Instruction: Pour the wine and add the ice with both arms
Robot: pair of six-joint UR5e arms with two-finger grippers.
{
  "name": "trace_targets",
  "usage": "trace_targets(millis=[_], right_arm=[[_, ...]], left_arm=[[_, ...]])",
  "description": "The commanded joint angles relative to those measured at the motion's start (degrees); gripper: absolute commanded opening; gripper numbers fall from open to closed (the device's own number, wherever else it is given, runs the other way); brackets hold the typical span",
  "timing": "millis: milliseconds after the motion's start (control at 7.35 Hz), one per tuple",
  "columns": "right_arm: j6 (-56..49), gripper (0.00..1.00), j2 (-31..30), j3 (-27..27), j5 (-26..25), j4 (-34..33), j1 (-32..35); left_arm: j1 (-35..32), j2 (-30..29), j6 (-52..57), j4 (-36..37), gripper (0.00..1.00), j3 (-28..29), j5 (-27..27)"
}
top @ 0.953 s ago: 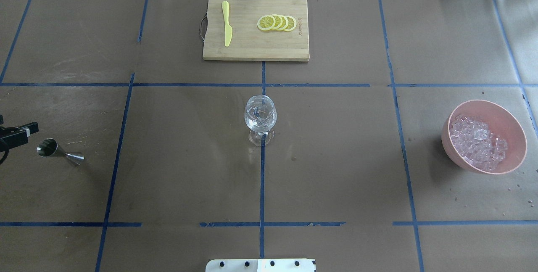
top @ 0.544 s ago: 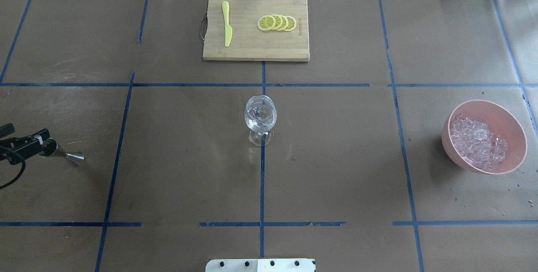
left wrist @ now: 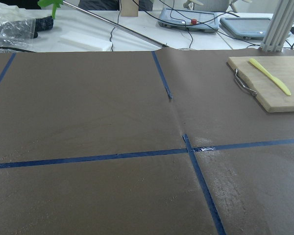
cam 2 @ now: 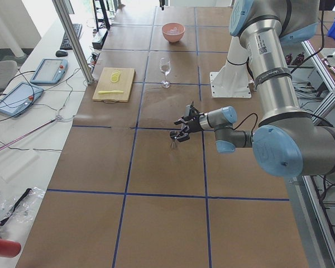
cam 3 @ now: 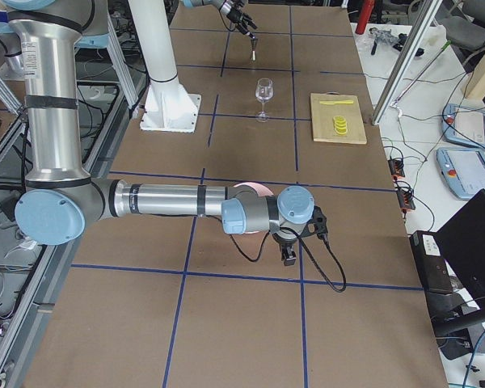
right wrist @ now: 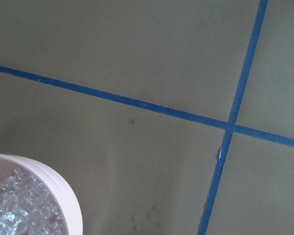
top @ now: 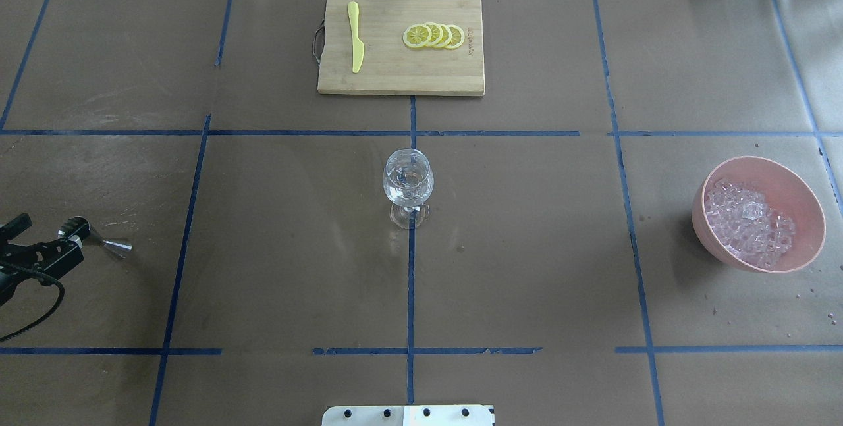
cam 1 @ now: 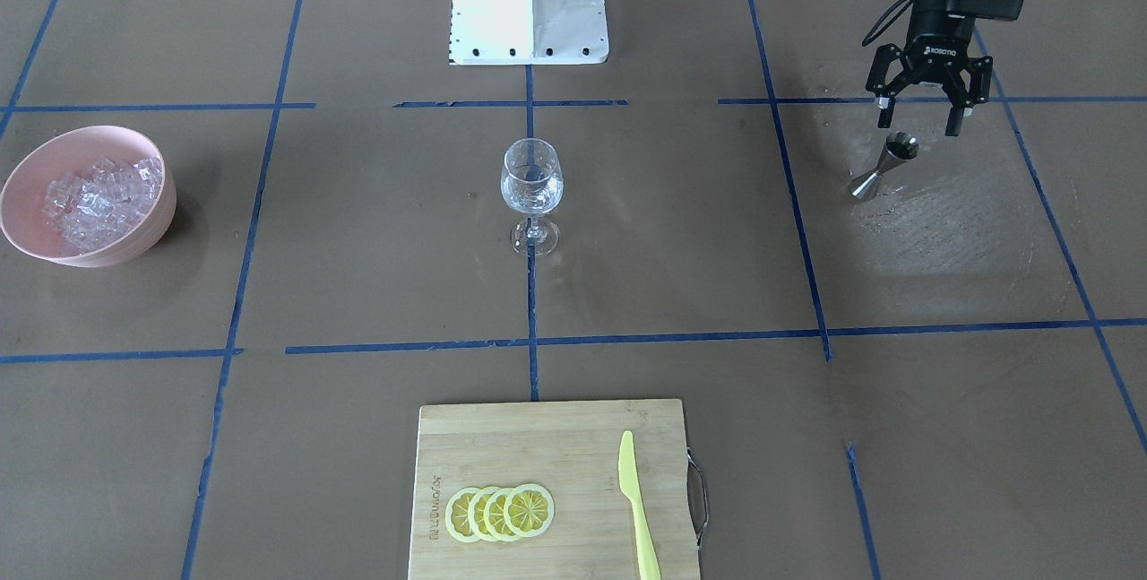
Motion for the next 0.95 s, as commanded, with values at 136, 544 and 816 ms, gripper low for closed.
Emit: trace_targets(millis=[136, 544, 816], right_arm=[[0.0, 1.00, -0.3, 0.1, 0.0, 0.0, 0.0], [-0.1, 1.00, -0.3, -0.2, -0.1, -0.1, 0.0], [-0.2, 1.00, -0.3, -0.2, -0.1, -0.1, 0.0]], left_arm=[[4.2, 0.0, -3.5, 0.0, 0.99, 1.8, 3.3], [7.1, -0.8, -7.0, 0.0, 0.99, 6.0, 6.3], [7.4, -3.8, -7.4, -0.1, 0.99, 8.7, 6.7]])
